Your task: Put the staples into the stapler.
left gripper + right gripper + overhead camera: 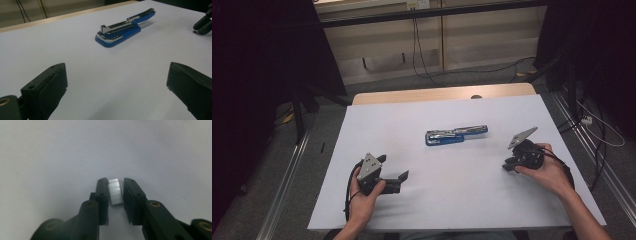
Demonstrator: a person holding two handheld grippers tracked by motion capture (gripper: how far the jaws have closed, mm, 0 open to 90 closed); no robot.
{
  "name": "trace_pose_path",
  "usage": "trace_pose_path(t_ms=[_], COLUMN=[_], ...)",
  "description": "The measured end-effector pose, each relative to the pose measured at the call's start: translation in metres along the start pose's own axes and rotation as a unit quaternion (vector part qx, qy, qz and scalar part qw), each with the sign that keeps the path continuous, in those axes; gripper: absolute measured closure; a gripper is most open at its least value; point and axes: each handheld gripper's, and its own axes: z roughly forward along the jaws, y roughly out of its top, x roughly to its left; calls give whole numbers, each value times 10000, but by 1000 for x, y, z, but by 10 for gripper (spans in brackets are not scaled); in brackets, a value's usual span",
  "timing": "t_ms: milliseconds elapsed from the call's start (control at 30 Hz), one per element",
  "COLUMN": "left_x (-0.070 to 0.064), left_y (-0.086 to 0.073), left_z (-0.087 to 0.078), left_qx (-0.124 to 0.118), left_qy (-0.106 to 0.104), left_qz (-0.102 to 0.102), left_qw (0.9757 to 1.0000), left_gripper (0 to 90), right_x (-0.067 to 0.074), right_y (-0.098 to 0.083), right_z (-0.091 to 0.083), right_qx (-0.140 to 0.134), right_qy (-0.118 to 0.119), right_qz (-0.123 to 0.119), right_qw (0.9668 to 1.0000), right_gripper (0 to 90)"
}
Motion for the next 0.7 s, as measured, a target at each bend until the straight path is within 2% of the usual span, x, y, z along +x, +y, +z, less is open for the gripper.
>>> trace_pose_path(t_ms=[367,600,700], left_x=[0,-3,-2], left_y=[0,0,0], left_z=[0,-1,0], left_qx=[-1,-12,12], left_qy=[-3,-83,-57], left_qz=[8,43,36], left_qw=[10000,10000,10000], left_gripper=[34,35,35], right_x=[2,2,1], right_y=[3,2,1], right_z=[1,0,0], right_qx=[134,104,1], right_qy=[-1,14,87], right_qz=[82,130,113], right_qw=[9999,9999,9999], right_gripper=[789,793,793])
